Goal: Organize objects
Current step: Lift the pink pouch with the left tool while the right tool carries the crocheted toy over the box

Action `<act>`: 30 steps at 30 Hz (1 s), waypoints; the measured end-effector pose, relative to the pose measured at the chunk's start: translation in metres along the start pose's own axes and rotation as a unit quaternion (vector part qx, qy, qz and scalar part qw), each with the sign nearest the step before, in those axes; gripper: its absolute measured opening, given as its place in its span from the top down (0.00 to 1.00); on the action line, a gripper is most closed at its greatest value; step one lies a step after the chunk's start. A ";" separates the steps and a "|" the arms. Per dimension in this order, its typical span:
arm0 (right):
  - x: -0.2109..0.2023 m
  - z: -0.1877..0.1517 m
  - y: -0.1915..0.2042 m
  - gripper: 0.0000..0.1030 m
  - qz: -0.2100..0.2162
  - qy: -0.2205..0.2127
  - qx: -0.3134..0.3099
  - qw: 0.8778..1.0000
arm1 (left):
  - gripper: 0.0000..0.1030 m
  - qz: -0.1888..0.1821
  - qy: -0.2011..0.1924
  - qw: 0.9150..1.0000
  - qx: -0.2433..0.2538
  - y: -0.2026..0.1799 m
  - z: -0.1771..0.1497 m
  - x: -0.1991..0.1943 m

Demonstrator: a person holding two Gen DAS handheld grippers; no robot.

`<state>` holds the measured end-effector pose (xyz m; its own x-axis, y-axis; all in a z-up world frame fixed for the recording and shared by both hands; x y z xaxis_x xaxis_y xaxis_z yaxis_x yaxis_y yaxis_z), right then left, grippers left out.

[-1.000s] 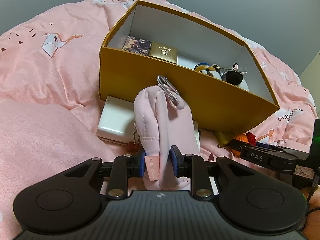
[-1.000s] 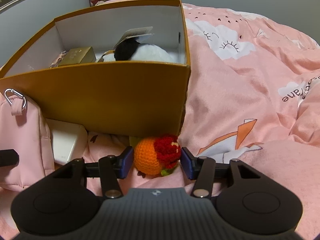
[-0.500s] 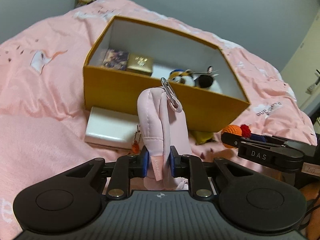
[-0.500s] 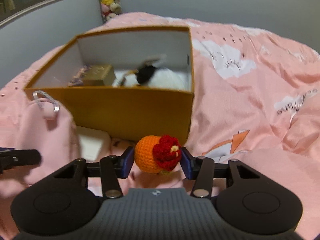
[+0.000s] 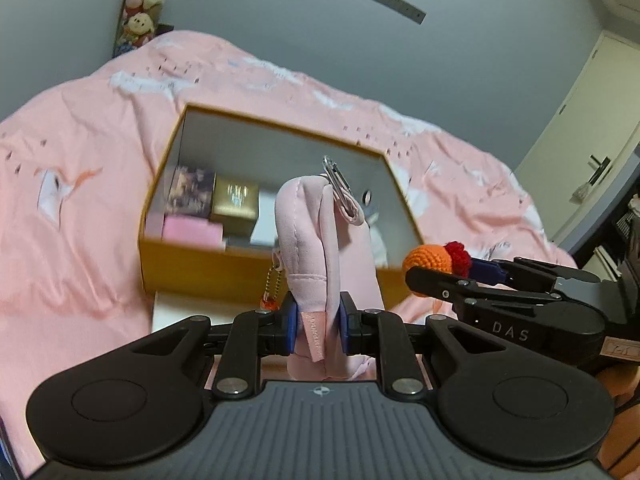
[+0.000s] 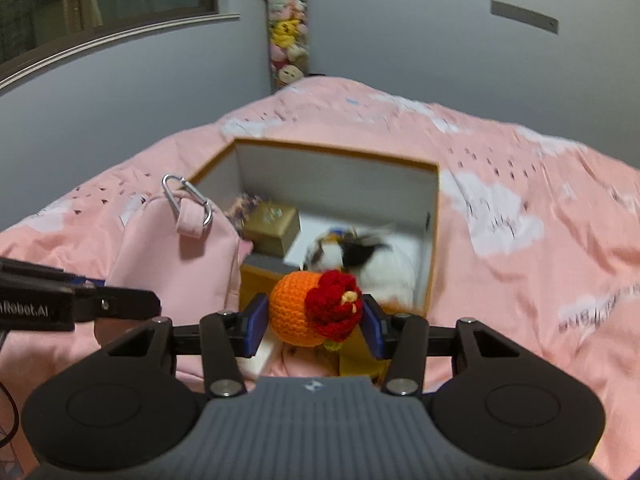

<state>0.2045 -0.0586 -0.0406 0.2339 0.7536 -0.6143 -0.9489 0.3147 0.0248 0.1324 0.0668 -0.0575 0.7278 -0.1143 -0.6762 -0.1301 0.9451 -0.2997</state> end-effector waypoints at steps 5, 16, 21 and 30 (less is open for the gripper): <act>0.012 0.036 0.002 0.51 0.009 -0.006 -0.034 0.999 | 0.78 0.008 -0.014 1.000 0.008 0.013 0.043 0.006; 0.108 0.083 -0.009 0.51 0.080 0.049 -0.032 0.995 | 0.79 0.043 0.009 0.998 0.037 0.044 0.106 0.076; 0.160 0.080 -0.007 0.51 0.093 0.101 -0.077 0.988 | 0.79 0.062 0.029 0.996 0.058 0.053 0.111 0.108; 0.208 0.065 -0.010 0.51 0.103 0.164 -0.136 0.972 | 0.79 0.057 0.058 0.995 0.063 0.062 0.106 0.141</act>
<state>0.2763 0.1328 -0.1173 -0.0049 0.5468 -0.8372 -0.9998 -0.0206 -0.0076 0.2983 0.1417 -0.0995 0.6292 -0.0324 -0.7765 -0.1158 0.9841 -0.1349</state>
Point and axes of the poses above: each gripper's, at about its wrist camera, not at the fingertips, and x roughly the way its jaws point, y to its left, z to its top, the point moved 8 cm from there along x, roughly the way its jaws point, and after that the axes turned 6 degrees about z, right-handed, at the moved point
